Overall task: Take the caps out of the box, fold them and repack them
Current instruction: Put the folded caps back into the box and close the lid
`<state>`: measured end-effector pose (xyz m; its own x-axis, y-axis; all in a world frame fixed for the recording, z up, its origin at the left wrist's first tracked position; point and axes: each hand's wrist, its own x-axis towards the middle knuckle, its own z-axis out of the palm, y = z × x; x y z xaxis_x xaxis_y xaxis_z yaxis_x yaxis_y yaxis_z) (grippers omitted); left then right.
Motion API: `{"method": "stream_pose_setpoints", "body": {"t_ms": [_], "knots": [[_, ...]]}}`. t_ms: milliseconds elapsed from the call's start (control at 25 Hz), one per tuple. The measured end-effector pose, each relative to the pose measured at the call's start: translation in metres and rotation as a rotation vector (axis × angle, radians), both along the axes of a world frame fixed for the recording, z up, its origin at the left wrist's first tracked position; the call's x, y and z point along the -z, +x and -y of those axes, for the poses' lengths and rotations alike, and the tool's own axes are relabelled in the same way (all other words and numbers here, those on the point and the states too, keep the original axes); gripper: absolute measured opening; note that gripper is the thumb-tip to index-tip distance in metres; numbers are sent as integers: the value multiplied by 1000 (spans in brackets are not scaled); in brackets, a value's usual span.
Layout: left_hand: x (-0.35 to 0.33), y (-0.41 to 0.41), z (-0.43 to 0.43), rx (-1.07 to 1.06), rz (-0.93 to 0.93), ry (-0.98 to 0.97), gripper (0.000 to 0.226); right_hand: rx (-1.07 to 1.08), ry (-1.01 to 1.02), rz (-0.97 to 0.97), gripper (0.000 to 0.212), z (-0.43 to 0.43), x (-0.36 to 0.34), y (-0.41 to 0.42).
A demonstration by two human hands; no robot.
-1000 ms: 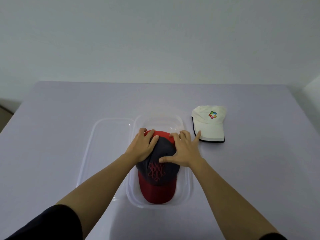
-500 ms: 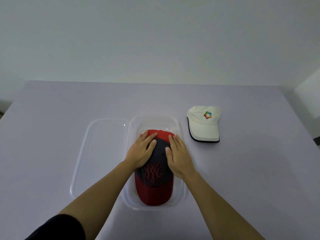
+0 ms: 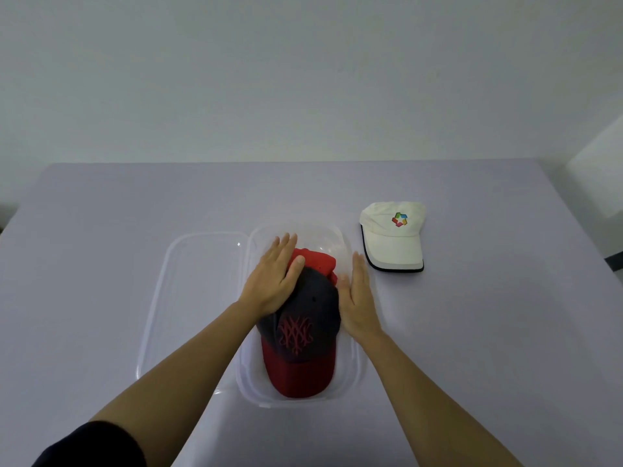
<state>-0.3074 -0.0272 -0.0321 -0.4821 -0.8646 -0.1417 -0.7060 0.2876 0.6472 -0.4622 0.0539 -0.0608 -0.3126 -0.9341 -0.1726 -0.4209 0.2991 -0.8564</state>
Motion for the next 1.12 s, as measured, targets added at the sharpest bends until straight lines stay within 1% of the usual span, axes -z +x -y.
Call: {"method": "stream_pose_setpoints", "body": {"t_ms": [80, 120, 200, 280, 360, 400, 520, 600, 640, 680, 760, 880, 1000, 1120], "knots": [[-13, -14, 13, 5, -58, -46, 56, 99, -15, 81, 54, -2, -1, -9], [-19, -25, 21, 22, -76, -64, 56, 131, -13, 87, 54, -4, -1, -16], [-27, -51, 36, 62, -90, -99, 57, 166, 7, 36, 55, -11, 3, -36], [-29, -83, 48, 87, -95, -97, 59, 182, 75, -71, 59, -21, 12, -60], [-27, -119, 56, 89, -94, -19, 64, 196, 160, -175, 68, -32, 23, -84], [-25, -135, 60, 88, -82, 33, 68, 205, 179, -195, 74, -36, 26, -94], [-14, -173, 73, 38, -77, 214, 85, 209, 179, -184, 92, -33, 33, -124], [-6, -188, 84, -37, -151, 384, 93, 204, 189, -151, 96, -22, 36, -137], [-2, -195, 90, -76, -168, 450, 93, 192, 188, -128, 97, -16, 38, -144], [2, -200, 94, -103, -157, 490, 88, 163, 177, -120, 96, -11, 40, -149], [7, -205, 100, -91, -95, 554, 69, 85, 160, -156, 91, -4, 47, -156], [12, -212, 102, 88, 48, 648, 47, 45, 162, -180, 89, 1, 55, -161], [10, -221, 103, 220, 193, 622, 38, 52, 146, -192, 98, -1, 60, -160], [2, -222, 102, 304, 213, 595, 31, 68, 156, -220, 91, 0, 61, -159]]}}
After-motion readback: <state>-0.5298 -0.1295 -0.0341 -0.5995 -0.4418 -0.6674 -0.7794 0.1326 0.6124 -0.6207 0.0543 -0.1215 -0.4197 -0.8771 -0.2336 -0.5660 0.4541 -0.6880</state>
